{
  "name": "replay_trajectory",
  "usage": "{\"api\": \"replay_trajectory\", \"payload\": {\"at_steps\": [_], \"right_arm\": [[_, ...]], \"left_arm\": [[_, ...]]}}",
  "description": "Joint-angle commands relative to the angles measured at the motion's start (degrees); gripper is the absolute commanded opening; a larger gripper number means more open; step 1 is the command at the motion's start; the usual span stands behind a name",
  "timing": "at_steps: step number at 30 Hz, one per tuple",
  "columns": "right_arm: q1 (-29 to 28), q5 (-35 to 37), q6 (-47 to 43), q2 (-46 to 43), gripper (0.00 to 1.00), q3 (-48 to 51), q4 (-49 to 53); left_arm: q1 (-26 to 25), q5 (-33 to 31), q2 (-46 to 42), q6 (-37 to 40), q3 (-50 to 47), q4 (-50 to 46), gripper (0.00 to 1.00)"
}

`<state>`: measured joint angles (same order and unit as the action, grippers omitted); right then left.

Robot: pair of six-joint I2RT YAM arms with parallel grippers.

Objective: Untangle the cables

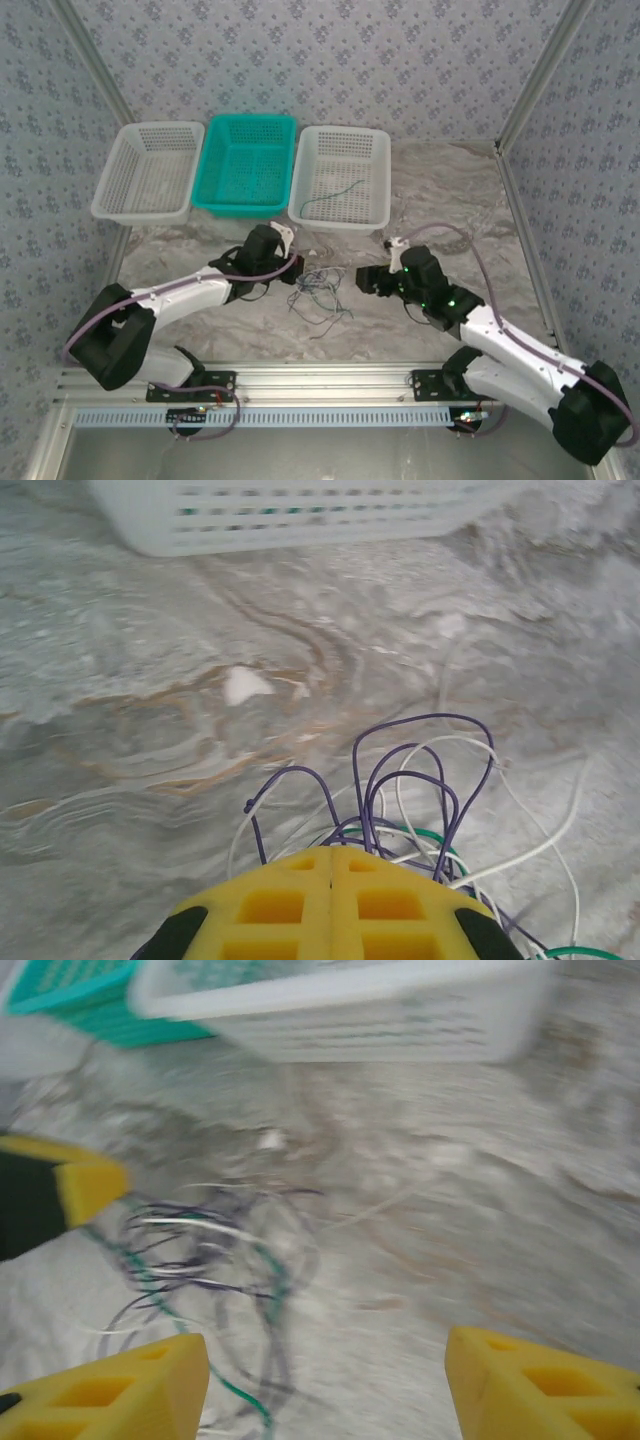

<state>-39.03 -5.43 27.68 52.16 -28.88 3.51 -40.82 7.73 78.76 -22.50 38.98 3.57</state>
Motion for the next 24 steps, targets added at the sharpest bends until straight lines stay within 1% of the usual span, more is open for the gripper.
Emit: {"api": "replay_trajectory", "payload": {"at_steps": [1,3,8,10,11,12,13,14,15,16,18,20,22,24], "right_arm": [[-2.59,-5.09,-6.7,7.08,0.68,-4.35,-4.11],[-3.61,-8.33,-7.22,12.64,0.69,-6.17,-6.69],[-6.08,-11.71,-7.49,24.91,0.73,-7.3,-17.49],[-6.73,-13.51,-7.42,29.4,0.72,-9.13,-18.54],[-6.92,-13.8,-7.26,31.4,0.66,-10.31,-18.54],[-7.03,-13.75,-6.81,32.5,0.53,-10.78,-18.69],[-7.03,-12.28,-5.65,33.47,0.34,-11.09,-19.01],[-7.03,-9.83,-4.1,33.62,0.18,-10.62,-19.5],[-6.86,-7.53,-2.61,33.24,0.06,-9.74,-20.26],[-6.54,-6.3,-1.58,32.73,0.0,-8.57,-21.0],[-5.57,-6.6,-0.19,31.21,0.0,-6.13,-22.76],[-4.93,-8.13,0.52,30.53,0.0,-4.88,-23.08],[-4.76,-9.23,0.9,30.47,0.0,-4.82,-21.73],[-4.71,-8.76,1.5,30.48,0.0,-4.6,-20.78]], "left_arm": [[-2.18,1.21,-3.03,5.72,2.37,3.11,0.0],[-2.65,1.54,-4.41,6.12,1.78,4.15,0.0],[-3.13,4.42,-9.27,6.88,-1.19,7.42,0.0],[-3.21,5.81,-10.65,7.19,-2.1,8.01,0.0],[-3.21,5.95,-11.23,7.25,-2.53,8.03,0.0],[-3.25,5.61,-11.64,7.23,-2.87,7.95,0.0],[-3.3,4.51,-12.17,7.12,-3.32,7.57,0.0],[-3.22,3.02,-12.85,6.89,-3.87,7.22,0.0],[-3.17,1.02,-13.48,6.58,-4.28,6.62,0.0],[-3.13,-2.26,-14.24,5.92,-4.73,5.77,0.05],[-2.62,-6.21,-15.94,4.64,-5.69,4.79,0.21],[-1.62,-7.68,-18.13,3.1,-7.29,5.65,0.42],[-0.16,-6.8,-20.48,0.91,-8.99,7.98,0.49],[1.8,-4.85,-22.74,-2.48,-10.84,11.05,0.55]]}}
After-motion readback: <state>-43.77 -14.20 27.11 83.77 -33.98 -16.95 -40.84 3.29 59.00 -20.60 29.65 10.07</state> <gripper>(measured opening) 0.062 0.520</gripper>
